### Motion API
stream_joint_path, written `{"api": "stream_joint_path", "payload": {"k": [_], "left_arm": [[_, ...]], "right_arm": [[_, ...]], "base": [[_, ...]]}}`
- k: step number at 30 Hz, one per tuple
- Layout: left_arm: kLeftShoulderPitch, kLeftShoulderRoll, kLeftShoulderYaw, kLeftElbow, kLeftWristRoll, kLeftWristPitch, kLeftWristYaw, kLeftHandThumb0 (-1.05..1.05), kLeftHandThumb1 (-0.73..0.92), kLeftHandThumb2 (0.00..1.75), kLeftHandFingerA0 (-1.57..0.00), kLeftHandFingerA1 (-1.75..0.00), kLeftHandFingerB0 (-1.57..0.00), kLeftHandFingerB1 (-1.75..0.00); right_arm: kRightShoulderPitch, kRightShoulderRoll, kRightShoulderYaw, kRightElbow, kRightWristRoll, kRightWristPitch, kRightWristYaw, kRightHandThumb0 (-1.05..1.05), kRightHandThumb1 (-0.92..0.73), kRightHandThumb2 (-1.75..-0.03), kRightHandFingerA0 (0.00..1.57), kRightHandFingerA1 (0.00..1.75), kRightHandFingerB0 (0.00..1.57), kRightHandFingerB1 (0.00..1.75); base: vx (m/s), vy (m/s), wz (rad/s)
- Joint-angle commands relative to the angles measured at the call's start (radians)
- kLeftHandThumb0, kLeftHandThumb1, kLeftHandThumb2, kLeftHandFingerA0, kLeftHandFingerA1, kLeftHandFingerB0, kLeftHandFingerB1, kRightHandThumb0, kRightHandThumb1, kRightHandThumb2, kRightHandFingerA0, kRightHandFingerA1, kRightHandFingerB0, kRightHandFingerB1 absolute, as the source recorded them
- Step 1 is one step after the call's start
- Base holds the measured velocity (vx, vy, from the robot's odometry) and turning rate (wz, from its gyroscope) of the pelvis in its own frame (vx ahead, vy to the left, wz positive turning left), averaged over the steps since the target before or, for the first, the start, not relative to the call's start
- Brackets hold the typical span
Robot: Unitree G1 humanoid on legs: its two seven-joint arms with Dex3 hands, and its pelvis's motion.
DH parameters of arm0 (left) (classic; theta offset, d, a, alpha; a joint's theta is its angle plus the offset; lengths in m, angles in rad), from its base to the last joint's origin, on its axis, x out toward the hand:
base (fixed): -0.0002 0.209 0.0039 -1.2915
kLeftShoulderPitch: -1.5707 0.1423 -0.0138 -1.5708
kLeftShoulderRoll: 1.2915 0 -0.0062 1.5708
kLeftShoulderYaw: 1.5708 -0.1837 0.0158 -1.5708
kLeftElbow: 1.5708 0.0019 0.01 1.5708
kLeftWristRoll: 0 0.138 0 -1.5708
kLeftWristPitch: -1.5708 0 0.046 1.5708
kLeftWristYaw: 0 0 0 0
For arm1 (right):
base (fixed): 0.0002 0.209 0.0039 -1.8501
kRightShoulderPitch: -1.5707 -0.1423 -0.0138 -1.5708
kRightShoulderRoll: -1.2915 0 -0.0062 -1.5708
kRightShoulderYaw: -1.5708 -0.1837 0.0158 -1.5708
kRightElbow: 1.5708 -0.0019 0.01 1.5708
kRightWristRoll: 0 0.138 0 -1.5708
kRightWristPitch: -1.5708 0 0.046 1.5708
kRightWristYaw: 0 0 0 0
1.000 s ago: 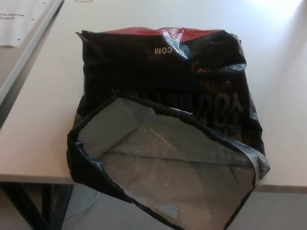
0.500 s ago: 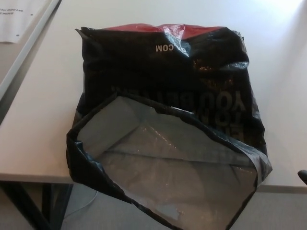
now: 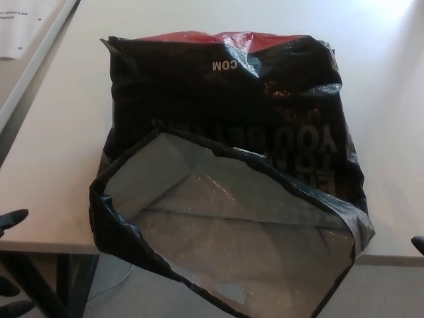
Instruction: A plastic bag is kept infront of the robot in the middle of the desk and the robot uses both its hands to grab it from the top and lifts it up and then releases it.
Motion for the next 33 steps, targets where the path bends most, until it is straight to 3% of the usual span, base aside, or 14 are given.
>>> {"api": "stream_joint_path", "payload": {"k": [1,7,8,12,13,15,19,22,24,25,26,28,31,33], "left_arm": [[-0.038,-0.016,-0.035,0.031,-0.019,0.062,-0.018,-0.45,0.32,0.72,-0.02,-0.27,-0.04,-0.45],[-0.07,-0.024,-0.06,0.008,-0.016,0.134,-0.025,-0.46,0.46,0.54,-0.02,-0.3,-0.08,-0.35],[-0.087,-0.026,-0.069,0.008,-0.005,0.142,-0.019,-0.44,0.31,0.76,0.0,-0.32,0.0,-0.43],[-0.137,-0.037,-0.091,-0.007,0.011,0.168,-0.001,-0.29,0.33,0.87,0.0,-0.5,0.0,-0.5],[-0.143,-0.039,-0.099,-0.018,0.017,0.177,-0.002,-0.42,0.28,0.73,-0.03,-0.42,0.0,-0.42],[-0.157,-0.043,-0.114,-0.024,0.013,0.186,-0.015,-0.41,0.45,0.55,-0.1,-0.27,-0.09,-0.28],[-0.206,-0.069,-0.137,-0.013,0.013,0.198,-0.004,-0.36,0.44,0.56,-0.1,-0.26,-0.07,-0.28],[-0.242,-0.072,-0.159,-0.033,0.047,0.234,0.011,-0.41,0.47,0.56,-0.13,-0.3,-0.08,-0.25],[-0.259,-0.08,-0.163,-0.036,0.04,0.249,0.011,-0.48,0.48,0.58,-0.12,-0.28,-0.07,-0.26],[-0.263,-0.084,-0.165,-0.042,0.038,0.268,0.008,-0.54,0.35,0.77,-0.02,-0.29,0.0,-0.35],[-0.269,-0.095,-0.166,-0.057,0.032,0.31,0.001,-0.59,0.34,0.74,-0.03,-0.15,-0.04,-0.34],[-0.276,-0.106,-0.177,-0.071,0.042,0.345,0.007,-0.52,0.33,0.75,-0.02,-0.24,-0.02,-0.35],[-0.307,-0.115,-0.183,-0.032,0.026,0.318,0.002,-0.5,0.33,0.76,0.0,-0.35,0.0,-0.36],[-0.312,-0.125,-0.19,-0.005,0.02,0.285,0.007,-0.51,0.49,0.58,-0.11,-0.33,-0.07,-0.27]], "right_arm": [[-0.013,-0.036,0.03,0.017,-0.008,0.027,0.02,-0.53,-0.39,-0.67,0.03,0.4,0.0,0.05],[0.001,-0.044,0.066,-0.021,-0.012,0.078,0.055,-0.53,-0.44,-0.68,0.06,0.43,0.0,0.02],[0.016,-0.039,0.076,-0.04,-0.021,0.087,0.059,-0.56,-0.4,-0.7,0.16,0.51,0.0,0.08],[0.031,-0.031,0.118,-0.059,-0.044,0.115,0.064,-0.67,-0.46,-0.76,0.29,0.57,0.0,0.04],[0.035,-0.029,0.124,-0.062,-0.044,0.114,0.061,-0.57,-0.53,-0.56,0.35,0.52,0.0,0.03],[0.038,-0.02,0.133,-0.065,-0.026,0.116,0.066,-0.61,-0.41,-0.71,0.19,0.53,0.0,0.08],[0.034,-0.018,0.163,-0.076,-0.043,0.134,0.075,-0.61,-0.4,-0.69,0.1,0.45,0.0,0.05],[0.043,-0.007,0.179,-0.094,-0.034,0.145,0.087,-0.62,-0.41,-0.7,0.11,0.49,0.0,0.08],[0.04,0.0,0.193,-0.093,-0.043,0.152,0.079,-0.63,-0.42,-0.71,0.25,0.56,0.0,0.11],[0.04,0.003,0.196,-0.088,-0.043,0.149,0.075,-0.59,-0.43,-0.73,0.45,0.72,0.0,0.15],[0.04,0.004,0.203,-0.081,-0.045,0.141,0.067,-0.5,-0.49,-0.6,0.42,0.67,0.0,0.1],[0.043,0.004,0.214,-0.082,-0.045,0.137,0.066,-0.64,-0.42,-0.7,0.27,0.6,0.0,0.08],[-0.001,0.016,0.244,-0.042,-0.055,0.133,0.055,-0.65,-0.44,-0.71,0.32,0.62,0.0,0.05],[-0.007,0.017,0.251,-0.035,-0.048,0.127,0.057,-0.62,-0.43,-0.73,0.34,0.64,0.0,0.1]], "base": [[0.0,0.0,0.0],[0.0,0.0,0.0],[0.0,0.0,0.0],[0.0,0.0,0.0],[0.0,0.0,0.0],[0.0,0.0,0.0],[0.0,0.0,0.0],[0.0,0.0,0.0],[0.0,0.0,0.0],[0.0,0.0,0.0],[0.0,0.0,0.0],[0.0,0.0,0.0],[0.0,0.0,0.0],[0.0,0.0,0.0]]}}
